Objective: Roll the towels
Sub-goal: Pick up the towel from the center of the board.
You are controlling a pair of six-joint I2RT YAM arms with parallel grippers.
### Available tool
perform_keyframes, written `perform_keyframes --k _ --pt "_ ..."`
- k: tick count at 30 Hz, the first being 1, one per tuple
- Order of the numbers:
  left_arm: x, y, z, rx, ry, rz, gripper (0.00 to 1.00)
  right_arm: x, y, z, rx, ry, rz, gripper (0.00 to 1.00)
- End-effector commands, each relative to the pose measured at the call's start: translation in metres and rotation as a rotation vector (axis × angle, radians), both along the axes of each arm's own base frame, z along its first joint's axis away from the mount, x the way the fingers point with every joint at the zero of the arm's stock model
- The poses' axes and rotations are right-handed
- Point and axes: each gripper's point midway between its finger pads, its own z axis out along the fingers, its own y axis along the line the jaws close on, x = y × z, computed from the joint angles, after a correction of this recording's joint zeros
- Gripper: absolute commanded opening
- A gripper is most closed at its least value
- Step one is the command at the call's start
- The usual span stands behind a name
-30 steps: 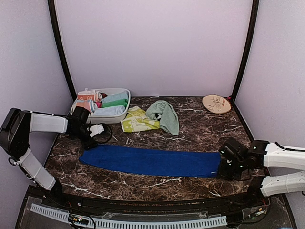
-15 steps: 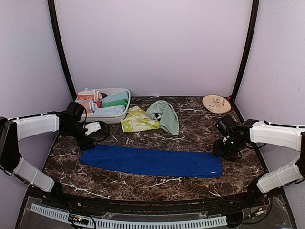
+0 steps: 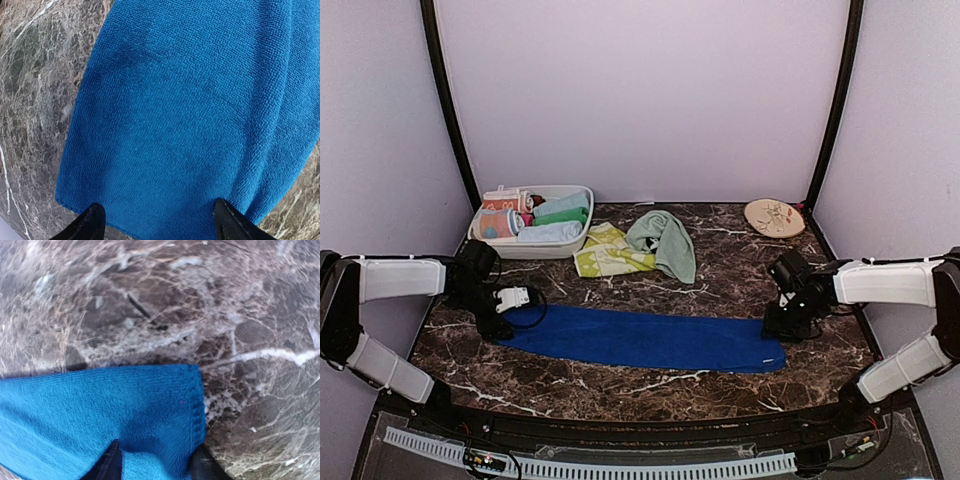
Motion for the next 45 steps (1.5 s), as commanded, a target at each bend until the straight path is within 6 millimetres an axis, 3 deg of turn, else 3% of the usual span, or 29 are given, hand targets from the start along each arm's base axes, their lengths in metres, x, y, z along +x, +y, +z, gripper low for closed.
perform_keyframes --k 1,4,5,14,21,29,31,33,35,40,45 --pt "0.017 0.003 -0.011 0.027 -0.088 0.019 0.76 -0.001 0.003 -0.012 0.011 0.029 0.003 0.32" --pt "0.014 0.004 -0.017 0.039 -0.059 0.029 0.76 0.003 0.001 -0.009 -0.004 0.017 -0.012 0.03" --pt "0.011 0.003 -0.015 0.035 -0.045 0.026 0.77 0.005 -0.001 -0.008 -0.016 0.013 -0.016 0.0" --pt "-0.016 -0.036 0.044 -0.203 0.113 0.003 0.89 0.018 -0.041 0.013 -0.132 0.01 -0.08 0.0" --pt "-0.017 -0.042 0.036 -0.213 0.108 -0.032 0.9 0.038 -0.076 0.05 -0.238 -0.024 -0.124 0.0" --pt "-0.024 -0.06 0.05 -0.313 0.149 -0.078 0.89 0.057 -0.135 0.115 -0.398 -0.098 -0.214 0.0" --pt "-0.025 -0.064 0.053 -0.339 0.154 -0.083 0.88 0.063 -0.136 0.124 -0.399 -0.12 -0.215 0.0" --pt "-0.024 -0.066 0.056 -0.35 0.158 -0.079 0.88 0.07 -0.122 0.129 -0.337 -0.128 -0.195 0.0" --pt "-0.023 -0.065 0.061 -0.357 0.155 -0.071 0.87 0.082 -0.094 0.139 -0.278 -0.165 -0.151 0.0" --pt "-0.017 -0.056 0.069 -0.38 0.125 -0.041 0.87 0.094 0.019 0.148 -0.114 -0.185 0.037 0.0" --pt "-0.01 -0.036 0.063 -0.357 0.116 0.02 0.87 0.092 0.123 0.139 -0.02 -0.161 0.21 0.0"
